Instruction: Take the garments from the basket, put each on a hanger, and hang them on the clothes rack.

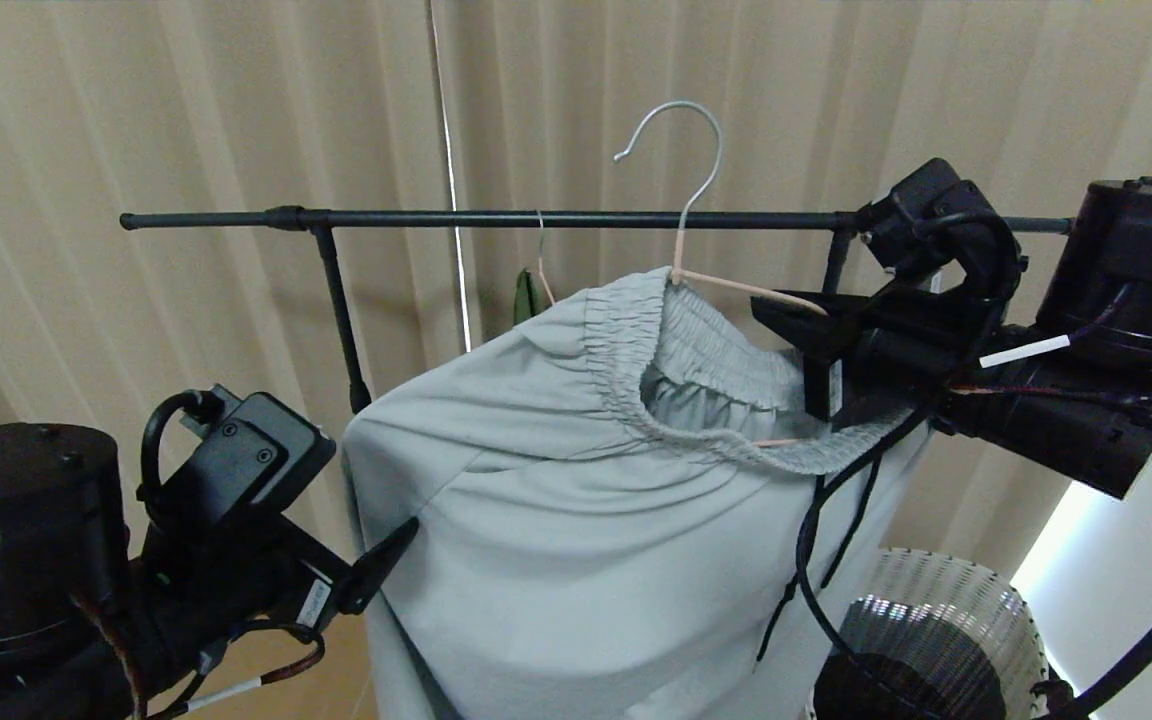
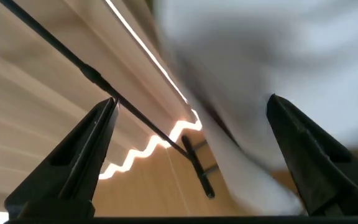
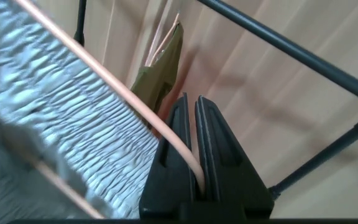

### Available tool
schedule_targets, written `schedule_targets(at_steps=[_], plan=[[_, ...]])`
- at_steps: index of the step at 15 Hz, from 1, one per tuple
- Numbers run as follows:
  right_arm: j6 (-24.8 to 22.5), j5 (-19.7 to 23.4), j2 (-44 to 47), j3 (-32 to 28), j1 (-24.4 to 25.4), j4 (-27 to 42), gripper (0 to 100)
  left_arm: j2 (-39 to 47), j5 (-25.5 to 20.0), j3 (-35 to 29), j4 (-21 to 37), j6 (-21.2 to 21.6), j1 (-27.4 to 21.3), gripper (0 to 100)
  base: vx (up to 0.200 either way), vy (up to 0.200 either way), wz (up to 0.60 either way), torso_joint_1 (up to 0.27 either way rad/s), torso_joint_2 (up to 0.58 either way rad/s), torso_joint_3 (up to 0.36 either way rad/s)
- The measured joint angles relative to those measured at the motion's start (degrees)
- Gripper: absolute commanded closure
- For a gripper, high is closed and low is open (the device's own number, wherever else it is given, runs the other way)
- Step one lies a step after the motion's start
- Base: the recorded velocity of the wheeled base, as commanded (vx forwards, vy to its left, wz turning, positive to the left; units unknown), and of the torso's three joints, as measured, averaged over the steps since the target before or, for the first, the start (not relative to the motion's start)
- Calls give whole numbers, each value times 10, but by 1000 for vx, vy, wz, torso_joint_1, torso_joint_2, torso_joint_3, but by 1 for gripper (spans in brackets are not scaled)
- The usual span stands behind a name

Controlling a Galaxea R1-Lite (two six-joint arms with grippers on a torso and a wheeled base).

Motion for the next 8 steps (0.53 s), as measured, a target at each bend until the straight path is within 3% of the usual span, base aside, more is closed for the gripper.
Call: schedule_targets(at_steps=[8], plan=[[0, -2, -2, 1, -3, 0, 100, 7, 0, 19, -13, 1, 30, 100, 0, 0, 0, 0, 0, 0]])
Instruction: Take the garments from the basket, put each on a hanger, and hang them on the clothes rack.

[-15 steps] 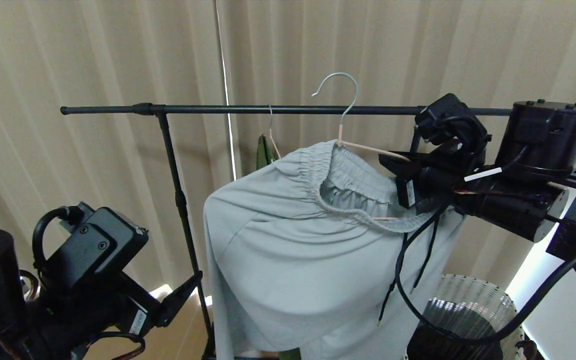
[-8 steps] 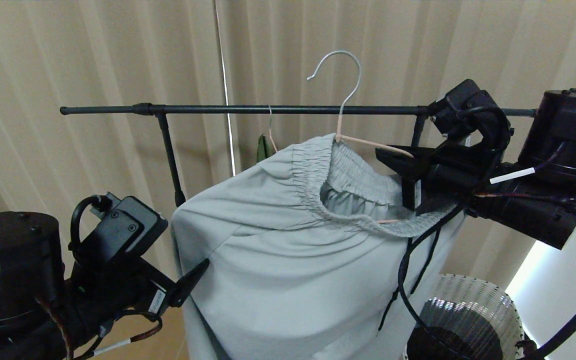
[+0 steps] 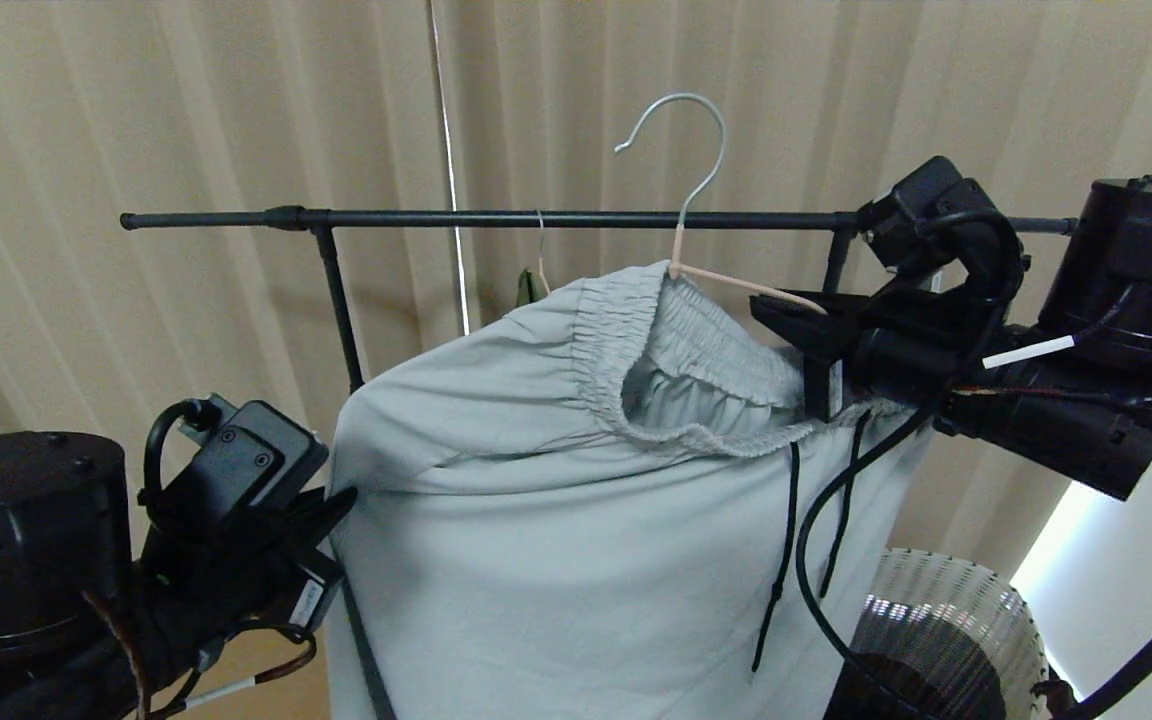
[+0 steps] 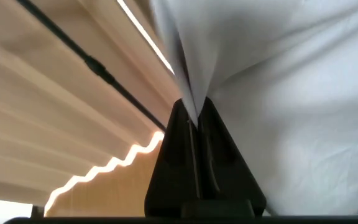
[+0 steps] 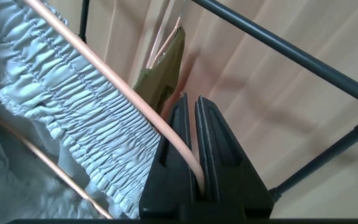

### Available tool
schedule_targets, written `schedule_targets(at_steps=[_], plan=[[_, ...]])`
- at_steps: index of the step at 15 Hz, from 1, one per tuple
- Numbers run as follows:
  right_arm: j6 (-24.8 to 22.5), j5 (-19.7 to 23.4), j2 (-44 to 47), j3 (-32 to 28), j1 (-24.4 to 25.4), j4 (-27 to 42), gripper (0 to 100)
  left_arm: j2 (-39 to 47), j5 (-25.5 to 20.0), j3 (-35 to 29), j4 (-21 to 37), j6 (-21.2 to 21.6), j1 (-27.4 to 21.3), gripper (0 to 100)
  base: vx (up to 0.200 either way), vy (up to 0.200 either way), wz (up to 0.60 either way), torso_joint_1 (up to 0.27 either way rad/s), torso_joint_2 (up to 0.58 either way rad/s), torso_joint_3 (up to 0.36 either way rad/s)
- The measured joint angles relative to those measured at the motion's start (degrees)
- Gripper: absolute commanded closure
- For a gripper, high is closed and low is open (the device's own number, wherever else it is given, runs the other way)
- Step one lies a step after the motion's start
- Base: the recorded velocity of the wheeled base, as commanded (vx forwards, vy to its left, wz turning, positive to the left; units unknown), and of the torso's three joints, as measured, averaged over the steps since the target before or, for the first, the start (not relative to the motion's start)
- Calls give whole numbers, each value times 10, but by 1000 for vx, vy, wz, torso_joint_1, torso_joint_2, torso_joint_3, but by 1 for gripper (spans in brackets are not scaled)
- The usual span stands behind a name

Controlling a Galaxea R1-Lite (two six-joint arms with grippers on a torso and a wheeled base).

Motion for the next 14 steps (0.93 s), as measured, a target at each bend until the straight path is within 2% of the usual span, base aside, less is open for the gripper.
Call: schedule_targets(at_steps=[6, 9, 14], plan=[[-2, -2, 2, 0, -31, 1, 100, -15, -6, 36, -36, 7, 68, 100, 0, 0, 0, 0, 0, 0], [-3, -2, 2, -1, -50, 1, 100, -24, -6, 40, -35, 39, 92, 100, 0, 0, 0, 0, 0, 0], [-3, -2, 2, 0, -59, 1, 100, -24, -5, 36, -34, 54, 104, 100, 0, 0, 0, 0, 0, 0]])
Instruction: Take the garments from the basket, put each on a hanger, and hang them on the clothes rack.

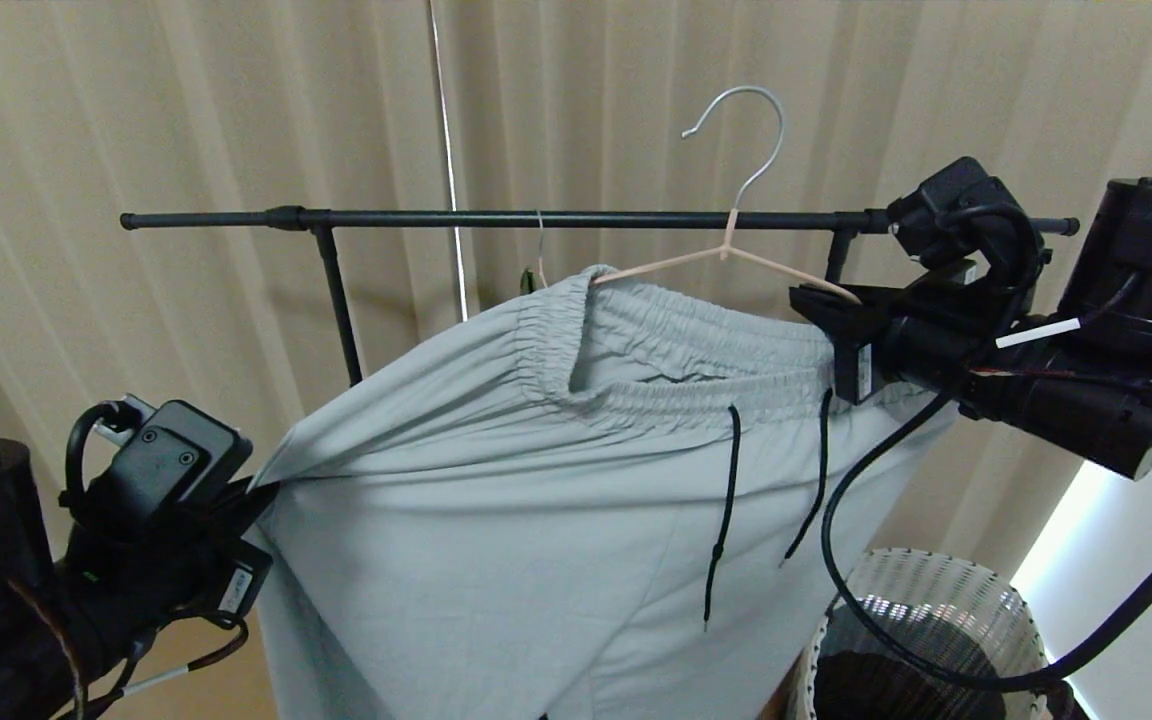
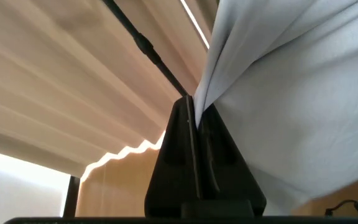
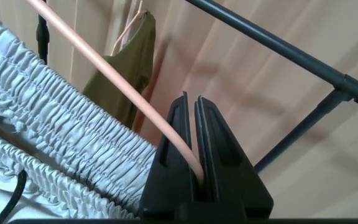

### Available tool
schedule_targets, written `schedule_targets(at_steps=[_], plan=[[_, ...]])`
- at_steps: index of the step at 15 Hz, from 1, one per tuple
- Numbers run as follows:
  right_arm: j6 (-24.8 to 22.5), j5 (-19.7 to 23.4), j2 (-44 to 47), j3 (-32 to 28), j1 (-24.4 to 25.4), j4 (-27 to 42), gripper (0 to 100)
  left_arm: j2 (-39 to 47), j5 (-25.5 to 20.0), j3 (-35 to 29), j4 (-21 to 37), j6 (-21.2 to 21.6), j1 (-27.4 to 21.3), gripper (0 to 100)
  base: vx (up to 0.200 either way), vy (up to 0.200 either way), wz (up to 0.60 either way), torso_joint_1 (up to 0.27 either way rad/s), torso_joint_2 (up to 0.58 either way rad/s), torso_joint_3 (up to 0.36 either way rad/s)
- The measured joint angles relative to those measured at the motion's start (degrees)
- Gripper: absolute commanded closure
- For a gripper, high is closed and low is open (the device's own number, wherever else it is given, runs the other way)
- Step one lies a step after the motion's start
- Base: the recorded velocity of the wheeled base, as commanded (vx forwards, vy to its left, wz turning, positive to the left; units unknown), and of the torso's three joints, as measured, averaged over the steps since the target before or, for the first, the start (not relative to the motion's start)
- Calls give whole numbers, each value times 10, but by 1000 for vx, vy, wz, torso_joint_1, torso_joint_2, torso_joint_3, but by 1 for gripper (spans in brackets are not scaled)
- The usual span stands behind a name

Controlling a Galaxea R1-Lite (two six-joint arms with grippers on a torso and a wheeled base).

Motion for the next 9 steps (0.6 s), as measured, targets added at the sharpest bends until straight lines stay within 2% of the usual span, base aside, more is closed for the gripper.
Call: schedule_targets(at_steps=[3, 4, 9], plan=[[-1, 0, 0, 0, 0, 0, 100, -2, 0, 0, 0, 0, -7, 100, 0, 0, 0, 0, 0, 0], [-1, -1, 0, -1, 0, 0, 100, -3, 0, 0, 0, -1, -12, 0, 0, 0, 0, 0, 0, 0], [-4, -8, 0, -2, -1, 5, 100, -13, -6, -1, 0, -7, -59, 0, 0, 0, 0, 0, 0, 0]])
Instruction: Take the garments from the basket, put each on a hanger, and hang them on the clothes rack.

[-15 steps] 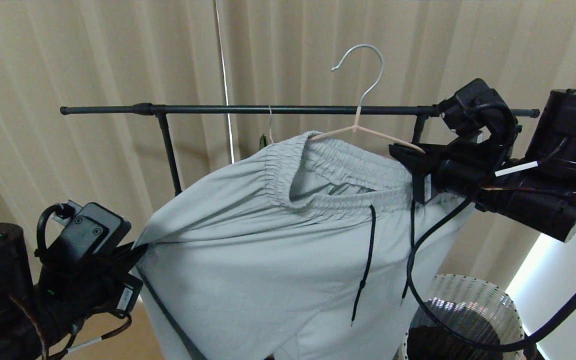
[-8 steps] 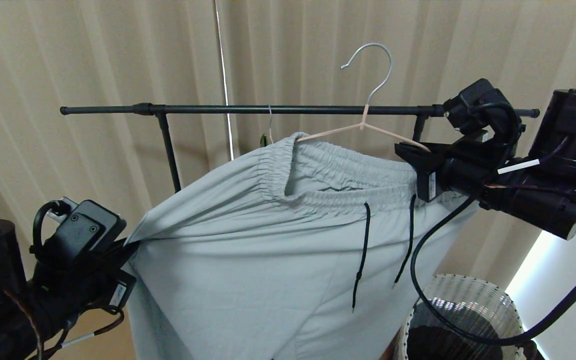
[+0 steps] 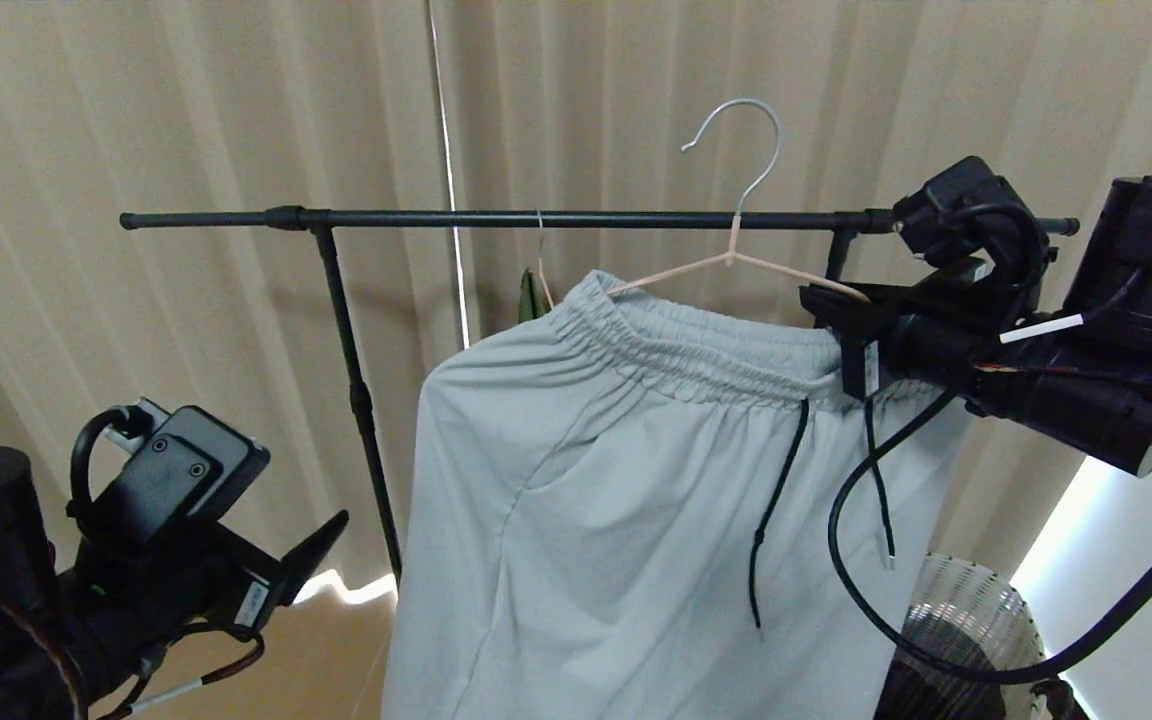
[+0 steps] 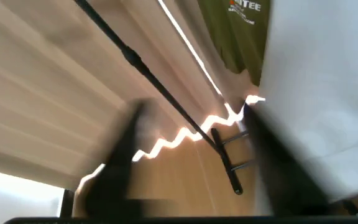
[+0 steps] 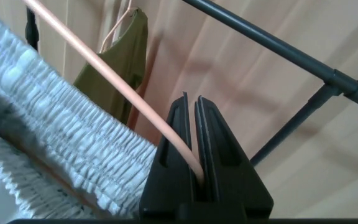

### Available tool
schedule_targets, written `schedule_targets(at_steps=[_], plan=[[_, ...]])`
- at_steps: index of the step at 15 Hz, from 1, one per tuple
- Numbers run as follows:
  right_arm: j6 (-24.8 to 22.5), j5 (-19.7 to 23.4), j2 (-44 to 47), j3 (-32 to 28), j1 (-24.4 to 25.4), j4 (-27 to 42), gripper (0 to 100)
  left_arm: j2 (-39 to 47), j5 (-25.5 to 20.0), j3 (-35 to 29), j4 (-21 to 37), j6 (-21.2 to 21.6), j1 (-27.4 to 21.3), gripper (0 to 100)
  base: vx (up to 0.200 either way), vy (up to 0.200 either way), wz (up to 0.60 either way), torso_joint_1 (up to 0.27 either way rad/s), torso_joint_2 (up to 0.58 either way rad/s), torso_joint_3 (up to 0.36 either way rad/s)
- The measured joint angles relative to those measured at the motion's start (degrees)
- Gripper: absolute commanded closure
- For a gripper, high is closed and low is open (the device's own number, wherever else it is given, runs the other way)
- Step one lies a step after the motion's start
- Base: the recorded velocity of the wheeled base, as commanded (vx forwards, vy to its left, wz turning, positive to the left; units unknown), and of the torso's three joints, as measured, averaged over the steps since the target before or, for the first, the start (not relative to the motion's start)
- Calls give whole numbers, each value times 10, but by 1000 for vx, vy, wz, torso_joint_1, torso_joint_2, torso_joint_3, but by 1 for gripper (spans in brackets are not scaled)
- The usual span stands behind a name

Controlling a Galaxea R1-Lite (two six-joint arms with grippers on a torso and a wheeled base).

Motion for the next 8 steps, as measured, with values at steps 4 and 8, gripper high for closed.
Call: schedule_targets(at_steps=[4, 8], plan=[[-10, -29, -4, 5, -23, 16, 100, -39, -38, 3, 1, -13, -15, 0, 0, 0, 0, 0, 0, 0], [-42, -37, -33, 40, -81, 59, 100, -79, -38, 24, 0, -13, -12, 0, 0, 0, 0, 0, 0, 0]])
